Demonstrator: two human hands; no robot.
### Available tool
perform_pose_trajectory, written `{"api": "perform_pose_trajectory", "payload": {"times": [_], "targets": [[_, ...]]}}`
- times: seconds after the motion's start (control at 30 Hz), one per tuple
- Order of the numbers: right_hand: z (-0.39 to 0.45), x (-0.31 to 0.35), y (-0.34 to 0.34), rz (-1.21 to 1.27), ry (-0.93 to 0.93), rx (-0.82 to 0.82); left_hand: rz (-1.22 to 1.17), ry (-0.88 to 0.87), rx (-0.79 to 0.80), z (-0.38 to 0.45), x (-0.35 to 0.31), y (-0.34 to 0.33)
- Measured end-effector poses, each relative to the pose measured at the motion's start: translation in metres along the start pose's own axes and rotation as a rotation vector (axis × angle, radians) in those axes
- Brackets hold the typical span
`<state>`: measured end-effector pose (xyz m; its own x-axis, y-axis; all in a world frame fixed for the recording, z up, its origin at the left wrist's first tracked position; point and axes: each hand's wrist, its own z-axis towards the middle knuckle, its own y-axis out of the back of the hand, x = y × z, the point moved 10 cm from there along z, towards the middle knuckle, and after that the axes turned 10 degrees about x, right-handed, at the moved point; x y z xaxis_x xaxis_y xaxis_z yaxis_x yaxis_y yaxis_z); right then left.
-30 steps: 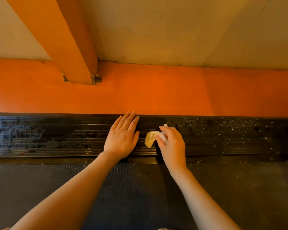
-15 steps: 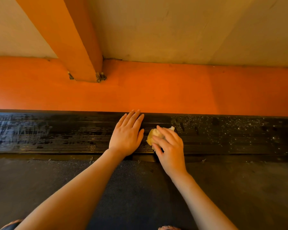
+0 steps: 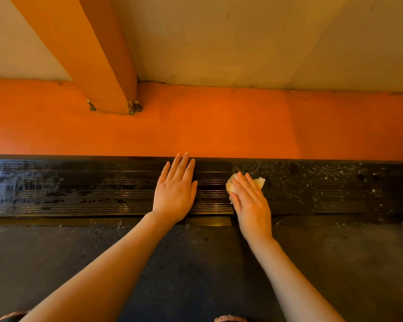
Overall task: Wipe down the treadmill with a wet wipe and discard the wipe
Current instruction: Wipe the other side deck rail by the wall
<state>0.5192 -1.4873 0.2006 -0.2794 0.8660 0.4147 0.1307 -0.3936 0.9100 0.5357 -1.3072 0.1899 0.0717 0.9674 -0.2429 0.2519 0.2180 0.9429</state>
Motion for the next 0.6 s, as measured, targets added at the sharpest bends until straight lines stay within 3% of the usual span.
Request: {"api": "perform_pose_trajectory", "payload": {"times": [0.17, 0.4, 0.6], "targets": [[0.026, -0.011, -0.001, 0.052, -0.083, 0.051, -0.014, 0.076, -0.024, -0.003, -0.005, -0.003], [-0.03, 0.003, -0.007, -0.024, -0.11, 0.04, 0.007, 0.091, -0.037, -0.003, -0.006, -0.004], [0.034, -0.004, -0.012, 0.003, -0.123, 0.137, 0.014, 0.093, -0.046, -0.003, -0.006, -0.003]]}}
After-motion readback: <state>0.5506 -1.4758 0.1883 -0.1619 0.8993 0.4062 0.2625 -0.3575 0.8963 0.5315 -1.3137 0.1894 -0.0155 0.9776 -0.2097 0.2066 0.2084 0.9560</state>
